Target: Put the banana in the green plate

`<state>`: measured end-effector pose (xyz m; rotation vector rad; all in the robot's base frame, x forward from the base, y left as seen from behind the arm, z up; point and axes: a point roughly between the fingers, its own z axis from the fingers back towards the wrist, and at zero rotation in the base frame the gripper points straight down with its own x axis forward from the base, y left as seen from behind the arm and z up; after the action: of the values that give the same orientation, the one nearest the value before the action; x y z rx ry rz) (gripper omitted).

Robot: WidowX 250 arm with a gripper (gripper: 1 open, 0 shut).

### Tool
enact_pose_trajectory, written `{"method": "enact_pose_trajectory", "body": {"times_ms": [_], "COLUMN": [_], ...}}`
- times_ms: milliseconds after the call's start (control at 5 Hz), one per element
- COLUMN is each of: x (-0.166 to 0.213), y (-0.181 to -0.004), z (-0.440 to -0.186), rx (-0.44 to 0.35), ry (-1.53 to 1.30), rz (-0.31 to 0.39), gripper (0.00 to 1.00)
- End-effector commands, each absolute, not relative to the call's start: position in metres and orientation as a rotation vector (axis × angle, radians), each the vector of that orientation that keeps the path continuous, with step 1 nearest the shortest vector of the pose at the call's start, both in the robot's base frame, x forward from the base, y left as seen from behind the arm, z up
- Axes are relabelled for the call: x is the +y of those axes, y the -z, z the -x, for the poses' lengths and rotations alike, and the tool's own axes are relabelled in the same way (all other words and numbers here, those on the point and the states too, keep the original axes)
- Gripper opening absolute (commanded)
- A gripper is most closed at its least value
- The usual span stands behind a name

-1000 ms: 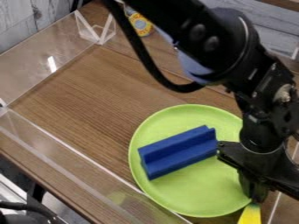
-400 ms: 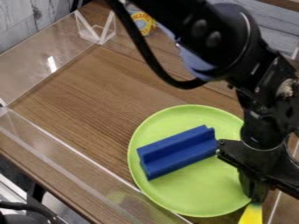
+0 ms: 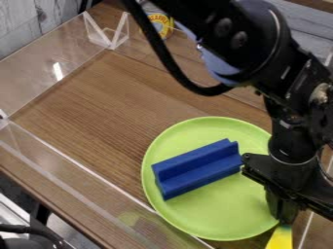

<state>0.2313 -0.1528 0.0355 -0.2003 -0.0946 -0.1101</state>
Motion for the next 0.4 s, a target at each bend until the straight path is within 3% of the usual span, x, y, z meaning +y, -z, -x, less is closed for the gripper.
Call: {"method": "enact_pose_trajectory", "body": {"times_ms": [0, 200], "x": [-0.1550, -0.1552], "y": [-0.0460, -0.0468], "z": [-0.2430, -0.2447], "rx": [-0.130, -0.125], "ry": [0.105, 0.113], "rz": [0.218, 0.214], "gripper": [0.00, 0.00]}}
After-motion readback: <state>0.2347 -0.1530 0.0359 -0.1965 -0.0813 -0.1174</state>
